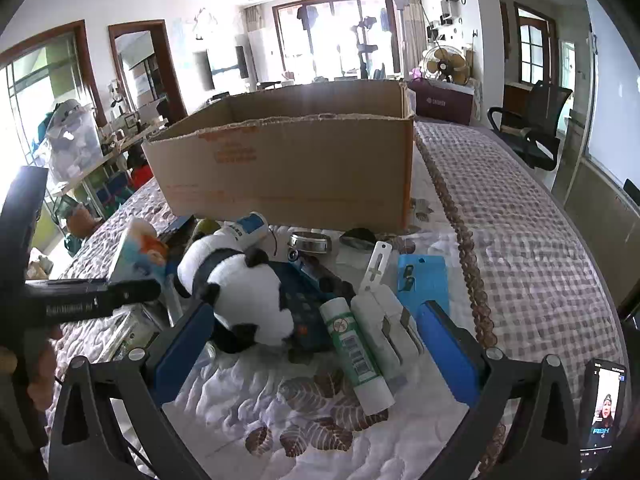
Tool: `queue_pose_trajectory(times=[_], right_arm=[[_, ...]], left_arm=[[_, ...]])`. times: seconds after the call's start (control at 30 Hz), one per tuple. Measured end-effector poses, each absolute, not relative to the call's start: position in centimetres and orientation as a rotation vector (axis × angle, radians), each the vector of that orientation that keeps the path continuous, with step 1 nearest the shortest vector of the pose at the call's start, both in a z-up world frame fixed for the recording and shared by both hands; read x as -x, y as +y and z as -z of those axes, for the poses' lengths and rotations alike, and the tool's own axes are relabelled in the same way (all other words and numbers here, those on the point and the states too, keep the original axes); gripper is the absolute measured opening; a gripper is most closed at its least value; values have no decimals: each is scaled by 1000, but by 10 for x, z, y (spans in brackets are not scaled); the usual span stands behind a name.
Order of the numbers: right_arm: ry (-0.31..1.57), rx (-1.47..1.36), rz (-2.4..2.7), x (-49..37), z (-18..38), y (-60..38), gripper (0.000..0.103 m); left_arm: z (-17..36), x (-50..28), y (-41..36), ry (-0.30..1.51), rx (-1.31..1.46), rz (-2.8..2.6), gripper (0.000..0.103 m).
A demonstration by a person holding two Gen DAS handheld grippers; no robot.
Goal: Organize objects
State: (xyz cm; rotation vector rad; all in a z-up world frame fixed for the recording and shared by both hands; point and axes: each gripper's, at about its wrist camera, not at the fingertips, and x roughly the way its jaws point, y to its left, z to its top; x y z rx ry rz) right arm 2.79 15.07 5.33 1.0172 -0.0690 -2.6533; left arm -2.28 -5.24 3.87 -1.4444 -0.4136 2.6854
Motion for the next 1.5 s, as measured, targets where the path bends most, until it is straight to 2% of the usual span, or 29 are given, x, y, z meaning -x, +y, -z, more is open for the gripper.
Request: queue_pose_trajectory(times=[0.07,0.1,0.13,0.23,0.27,0.37,0.43,0.47,0.57,0.6,0.7,0.77,0.8,0.87,0.93,0.97,1.0,1.03,1.07,1.13,1.17,1.23,1.27,1.3,1.33,1.37,1.43,1.47,1.5], right_arm=[[-89,-1041,2637,-26,-51,151,80],[-95,-1049,2629,-25,-50,151,77],[-95,-1055,2623,-25,-50,151,82],[-82,-1044,2626,-26,-51,149,71],[-80,-1036,2630,-27,-51,149,82],[-88,-1020,2648,-27,-53,151,77],[-92,-1021,2655,-27,-53,153,80],[-91,-1025,2656,-26,-53,153,74],[-73,-1025,2660,-27,-51,151,77],[-67,-1019,2664,-27,-51,151,65],[-60,-997,2670,-28,-50,150,74],[-50,-990,2666,-27,-49,149,68],[-40,-991,2666,-26,-48,148,59],[-20,-1003,2659,-25,-45,145,71],[-7,-1001,2659,-24,-44,144,71],[2,-997,2660,-25,-44,143,77],[8,-993,2662,-25,-44,143,65],[11,-990,2664,-25,-44,143,71],[11,-988,2665,-25,-43,143,71],[12,-984,2667,-24,-43,143,68],[16,-982,2669,-24,-43,143,77],[27,-975,2673,-24,-43,143,74],[34,-968,2678,-24,-43,142,65],[41,-962,2682,-25,-43,142,71],[49,-953,2687,-25,-44,142,68],[53,-946,2690,-25,-44,143,74],[62,-929,2697,-26,-45,143,74],[66,-922,2699,-25,-45,143,82],[74,-911,2704,-26,-45,143,80]], left_arm=[[-42,22,-56,-478,1391,-2689,65],[-44,23,-55,-469,1376,-2704,55],[-44,24,-55,-421,1388,-2723,34],[-46,26,-48,-342,1428,-2733,25],[-49,24,-47,-283,1422,-2755,25],[-75,22,-36,-167,1314,-2784,24],[-100,28,-31,-125,1174,-2821,25],[-112,33,-29,-102,1119,-2839,25],[-143,72,-20,32,954,-2929,25],[-146,89,-17,76,940,-2973,25],[-145,135,-12,164,964,-3062,25],[-137,164,-10,222,1020,-3105,25],[-133,177,-7,267,1057,-3115,26],[-123,197,5,373,1147,-3137,27],[-109,213,7,446,1230,-3132,29],[-105,218,6,446,1239,-3129,29],[-103,217,7,432,1235,-3130,29],[-102,216,7,425,1228,-3132,33],[-104,214,9,431,1209,-3139,36],[-110,201,17,496,1154,-3168,55],[-115,191,18,535,1128,-3183,58],[-126,170,26,621,1045,-3216,68],[-131,157,29,644,1003,-3219,69],[-135,147,30,649,984,-3217,72],[-139,138,31,646,971,-3215,74],[-141,123,31,637,968,-3204,74],[-143,102,30,619,982,-3174,74],[-141,91,30,609,1000,-3153,75],[-139,77,28,597,1038,-3123,75]])
